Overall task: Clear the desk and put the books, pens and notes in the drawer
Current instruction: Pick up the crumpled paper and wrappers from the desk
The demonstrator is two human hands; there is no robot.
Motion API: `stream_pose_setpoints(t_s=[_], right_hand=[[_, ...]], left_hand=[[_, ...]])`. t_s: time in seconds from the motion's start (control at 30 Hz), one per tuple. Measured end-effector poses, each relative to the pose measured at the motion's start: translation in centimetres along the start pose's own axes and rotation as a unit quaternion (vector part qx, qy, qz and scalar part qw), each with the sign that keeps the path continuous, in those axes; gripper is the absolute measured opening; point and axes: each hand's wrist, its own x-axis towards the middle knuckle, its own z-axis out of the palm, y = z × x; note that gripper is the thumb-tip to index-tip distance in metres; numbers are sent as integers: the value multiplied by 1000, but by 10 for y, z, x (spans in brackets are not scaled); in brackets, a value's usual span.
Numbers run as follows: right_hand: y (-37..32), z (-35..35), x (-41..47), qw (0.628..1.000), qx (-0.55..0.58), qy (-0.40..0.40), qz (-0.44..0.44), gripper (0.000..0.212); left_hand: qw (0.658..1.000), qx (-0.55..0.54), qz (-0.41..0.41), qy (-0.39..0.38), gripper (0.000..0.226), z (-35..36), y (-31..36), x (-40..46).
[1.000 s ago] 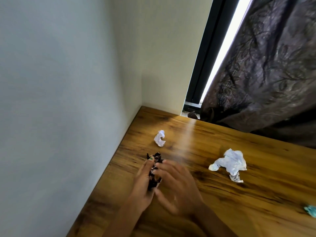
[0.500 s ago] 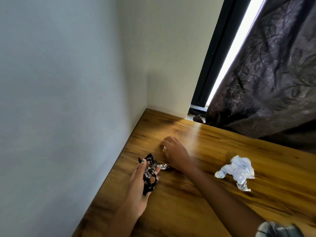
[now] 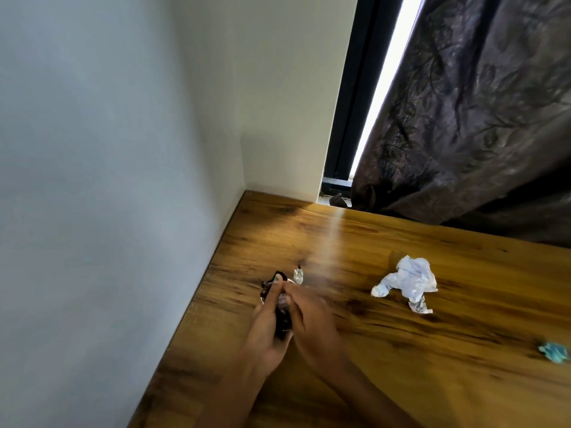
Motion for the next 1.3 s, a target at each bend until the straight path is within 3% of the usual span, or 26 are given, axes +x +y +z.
stream_pose_setpoints(t_s=[0.1, 0.2, 0.27, 0.33, 0.43, 0.53, 0.6, 0.73, 0.83, 0.97, 1.13, 1.3], right_hand=[[-1, -5, -7, 998, -57, 36, 14, 43], [-2, -24, -2, 995, -37, 85, 23, 43], [8, -44, 5, 989, -62, 124, 54, 38], [30, -69, 15, 970, -155, 156, 105, 41], [72, -104, 25, 923, -289, 132, 217, 59], [108, -119, 24, 910, -301, 63, 279, 70], [121, -119, 20, 922, -289, 28, 257, 62], [123, -115, 9, 941, -282, 41, 183, 38], [119, -117, -1, 954, -240, 84, 160, 34], [106, -136, -13, 956, -100, 232, 146, 32], [91, -170, -28, 908, 130, 346, 198, 34], [79, -202, -75, 860, 303, 345, 223, 20]], left_hand=[[1000, -10, -4, -12, 44, 0, -1, -2], [1000, -23, -6, -3, 32, 7, -1, -6], [997, -70, -18, -15, 38, 12, -1, -8], [994, -96, -31, -30, 48, 12, -1, -9], [997, -65, -39, -25, 51, 9, -6, -12], [996, -71, -58, -21, 51, 10, -14, -17], [995, -70, -67, -17, 52, 12, -20, -21], [995, -64, -72, -11, 55, 15, -34, -24], [996, -49, -73, -7, 54, 19, -42, -27], [996, -38, -77, -5, 47, 24, -54, -32], [996, -6, -88, -15, 43, 37, -74, -36], [995, 9, -96, -36, 39, 63, -106, -47]])
